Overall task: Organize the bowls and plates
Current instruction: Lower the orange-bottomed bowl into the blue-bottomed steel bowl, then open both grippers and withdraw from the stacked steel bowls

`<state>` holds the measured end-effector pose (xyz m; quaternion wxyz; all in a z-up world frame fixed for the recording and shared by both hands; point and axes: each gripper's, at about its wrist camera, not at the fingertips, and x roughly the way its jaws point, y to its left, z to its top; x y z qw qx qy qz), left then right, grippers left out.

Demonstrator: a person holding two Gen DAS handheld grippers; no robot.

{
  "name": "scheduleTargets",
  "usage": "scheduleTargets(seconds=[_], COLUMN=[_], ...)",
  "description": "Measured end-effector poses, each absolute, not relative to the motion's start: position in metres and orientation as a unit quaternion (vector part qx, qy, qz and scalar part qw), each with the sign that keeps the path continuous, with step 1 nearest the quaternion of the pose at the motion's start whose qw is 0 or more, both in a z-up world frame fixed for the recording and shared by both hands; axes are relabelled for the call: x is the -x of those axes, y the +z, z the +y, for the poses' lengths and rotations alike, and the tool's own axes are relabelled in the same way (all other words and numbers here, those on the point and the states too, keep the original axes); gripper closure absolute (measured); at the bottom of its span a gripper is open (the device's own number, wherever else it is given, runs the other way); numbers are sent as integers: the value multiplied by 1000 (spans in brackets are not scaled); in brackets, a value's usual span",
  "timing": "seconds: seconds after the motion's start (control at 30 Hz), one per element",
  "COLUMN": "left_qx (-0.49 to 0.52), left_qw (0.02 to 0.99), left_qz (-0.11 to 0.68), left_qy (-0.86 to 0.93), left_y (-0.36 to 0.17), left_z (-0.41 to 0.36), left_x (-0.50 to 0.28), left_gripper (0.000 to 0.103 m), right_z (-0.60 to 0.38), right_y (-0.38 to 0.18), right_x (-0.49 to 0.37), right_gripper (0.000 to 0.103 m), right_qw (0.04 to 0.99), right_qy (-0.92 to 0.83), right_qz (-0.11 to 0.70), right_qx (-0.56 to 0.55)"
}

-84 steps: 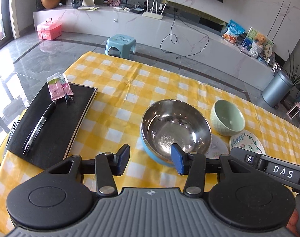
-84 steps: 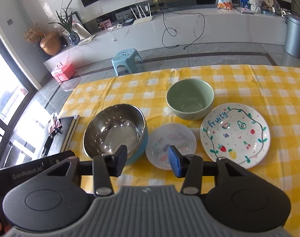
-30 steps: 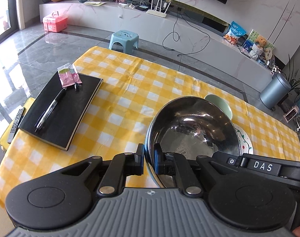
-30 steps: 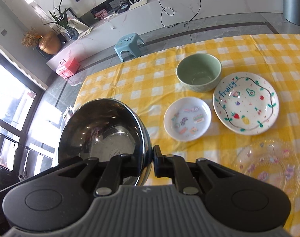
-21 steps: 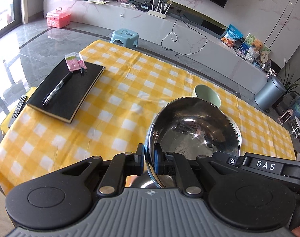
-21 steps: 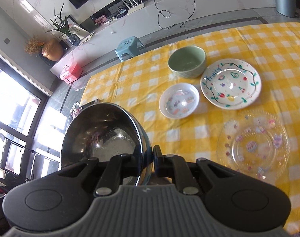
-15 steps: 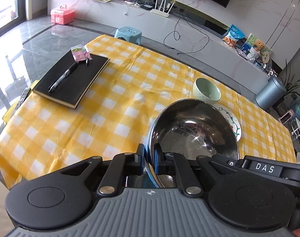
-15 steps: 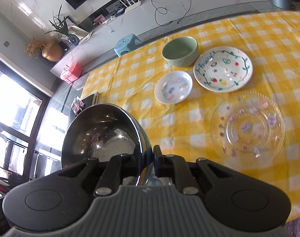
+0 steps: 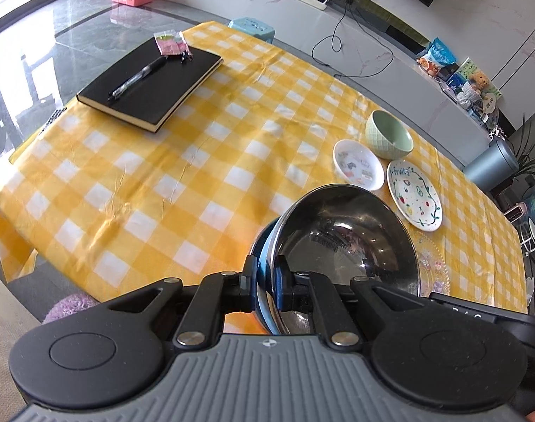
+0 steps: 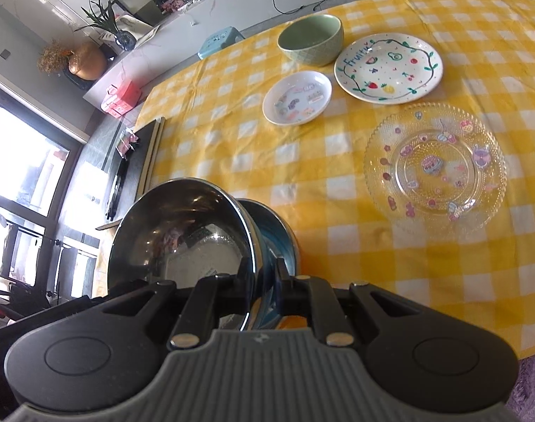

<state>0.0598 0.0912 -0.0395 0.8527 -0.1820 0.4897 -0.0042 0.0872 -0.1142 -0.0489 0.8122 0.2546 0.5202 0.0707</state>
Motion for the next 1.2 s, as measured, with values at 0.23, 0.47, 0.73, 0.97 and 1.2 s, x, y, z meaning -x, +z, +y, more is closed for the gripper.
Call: scheduleTargets(seconds=[0.23, 0.47, 0.73, 0.97, 1.2], left_qx=[187, 183, 174, 171, 181], left_qw=[846, 844, 842, 844, 849], left_qz=[499, 504, 511, 509, 496], left_qy=[-7, -5, 1, 7, 7], left_y=[-47, -49, -52, -52, -48], left_z=[88, 86, 84, 88, 93], left_x=[-62, -65, -67, -66, -63], left_gripper=[92, 93, 93, 93, 92], right_z=[-118, -119, -118, -117, -125], right_y=[-54, -57, -56, -56, -49], right_x=[-90, -92, -93, -93, -90], right_gripper=[93, 92, 87, 85, 85], right_qw=[811, 810, 812, 815, 827], right_qy=[61, 59, 61, 62, 57], right_qz=[524, 525, 523, 522, 502], right_qx=[-255, -256, -251, -246, -247])
